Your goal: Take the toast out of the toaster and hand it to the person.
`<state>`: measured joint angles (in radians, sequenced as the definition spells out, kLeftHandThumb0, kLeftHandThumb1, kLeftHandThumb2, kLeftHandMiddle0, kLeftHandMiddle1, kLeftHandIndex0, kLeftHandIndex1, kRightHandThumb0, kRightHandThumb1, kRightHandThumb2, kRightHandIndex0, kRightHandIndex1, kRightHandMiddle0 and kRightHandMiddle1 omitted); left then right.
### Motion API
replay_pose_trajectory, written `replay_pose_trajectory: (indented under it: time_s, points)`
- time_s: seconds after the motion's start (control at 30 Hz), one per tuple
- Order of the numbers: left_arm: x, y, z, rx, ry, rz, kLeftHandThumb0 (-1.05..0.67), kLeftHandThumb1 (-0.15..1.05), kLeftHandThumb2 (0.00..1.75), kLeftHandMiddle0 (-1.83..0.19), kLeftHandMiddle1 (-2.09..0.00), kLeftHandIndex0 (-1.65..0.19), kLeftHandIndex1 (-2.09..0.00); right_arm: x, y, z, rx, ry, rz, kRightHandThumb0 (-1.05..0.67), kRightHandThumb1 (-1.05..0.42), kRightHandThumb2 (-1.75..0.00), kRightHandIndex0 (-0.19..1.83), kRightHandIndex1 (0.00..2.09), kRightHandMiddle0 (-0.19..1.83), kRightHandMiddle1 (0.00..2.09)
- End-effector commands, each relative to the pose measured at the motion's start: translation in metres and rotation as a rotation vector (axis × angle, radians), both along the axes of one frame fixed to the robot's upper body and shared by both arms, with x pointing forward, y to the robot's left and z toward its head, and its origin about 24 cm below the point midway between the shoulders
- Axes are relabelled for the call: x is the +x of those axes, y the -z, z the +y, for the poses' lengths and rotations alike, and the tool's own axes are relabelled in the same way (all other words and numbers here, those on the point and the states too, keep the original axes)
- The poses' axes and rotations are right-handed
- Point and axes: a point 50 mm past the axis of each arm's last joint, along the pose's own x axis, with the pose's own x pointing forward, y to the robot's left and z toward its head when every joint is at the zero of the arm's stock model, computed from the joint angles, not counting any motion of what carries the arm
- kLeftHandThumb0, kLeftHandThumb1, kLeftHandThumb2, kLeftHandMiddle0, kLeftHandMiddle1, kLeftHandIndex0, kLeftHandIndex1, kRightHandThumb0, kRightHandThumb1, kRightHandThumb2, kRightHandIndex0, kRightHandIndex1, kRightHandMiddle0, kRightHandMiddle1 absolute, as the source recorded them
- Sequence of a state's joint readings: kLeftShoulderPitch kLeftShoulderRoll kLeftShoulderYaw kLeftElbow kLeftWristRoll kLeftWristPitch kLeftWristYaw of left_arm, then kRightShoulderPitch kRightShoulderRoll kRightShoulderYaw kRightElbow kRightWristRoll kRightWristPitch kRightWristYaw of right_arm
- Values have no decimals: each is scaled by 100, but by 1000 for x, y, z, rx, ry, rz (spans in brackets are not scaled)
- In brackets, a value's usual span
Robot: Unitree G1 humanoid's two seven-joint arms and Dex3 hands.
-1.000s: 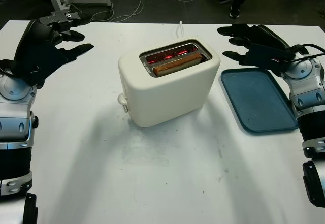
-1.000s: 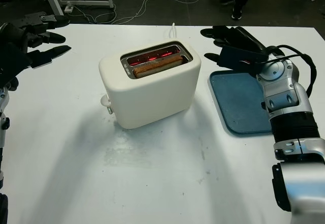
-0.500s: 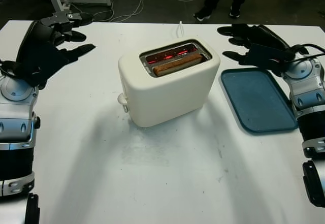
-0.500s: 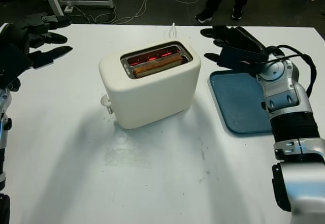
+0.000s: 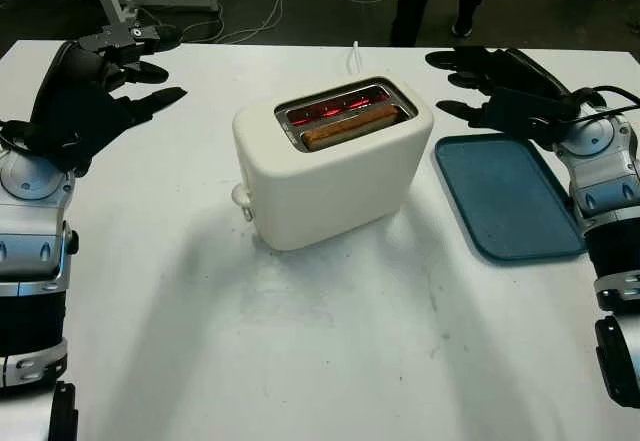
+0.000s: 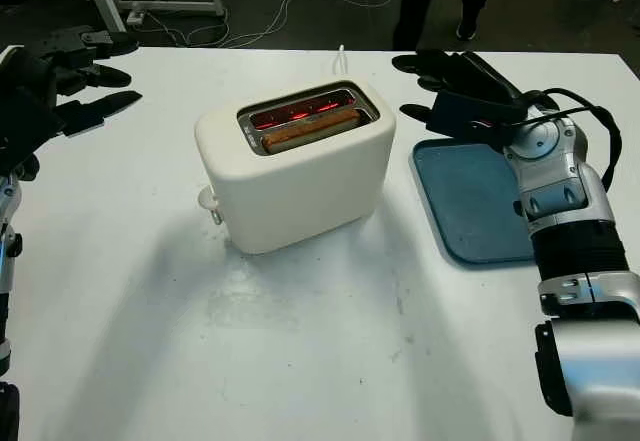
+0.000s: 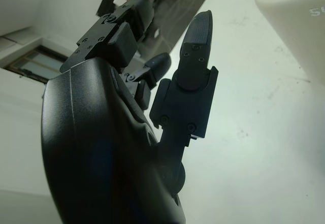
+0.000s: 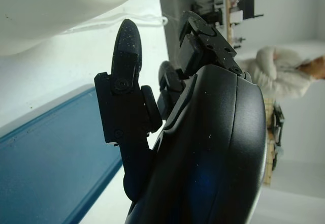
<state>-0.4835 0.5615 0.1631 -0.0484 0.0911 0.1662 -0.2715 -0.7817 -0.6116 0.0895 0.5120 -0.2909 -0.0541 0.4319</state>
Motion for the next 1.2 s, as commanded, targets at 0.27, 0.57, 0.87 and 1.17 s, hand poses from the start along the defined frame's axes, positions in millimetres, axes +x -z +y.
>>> replay_pose_trajectory:
  time_s: [0.27,0.57,0.87,1.17]
  points:
    - [-1,0,0,-6,-8,-7,-37,92,6,-35,-85,-57,-23,1,-4,5,8,-24,-24,-44,-92,-42,37,0,34,0]
    - [0,1,0,19,-7,-7,-41,92,7,-36,-84,-57,-23,0,-4,4,10,-19,-19,-40,-92,-42,37,0,34,0]
    - [1,0,-1,13,-7,2,-41,92,8,-36,-84,-57,-23,0,-5,4,-3,-22,-25,-36,-92,-41,37,1,35,1]
    - [2,-1,-2,15,-2,6,-42,92,7,-36,-83,-57,-23,-1,-6,6,6,-26,-26,-37,-92,-41,37,0,35,0]
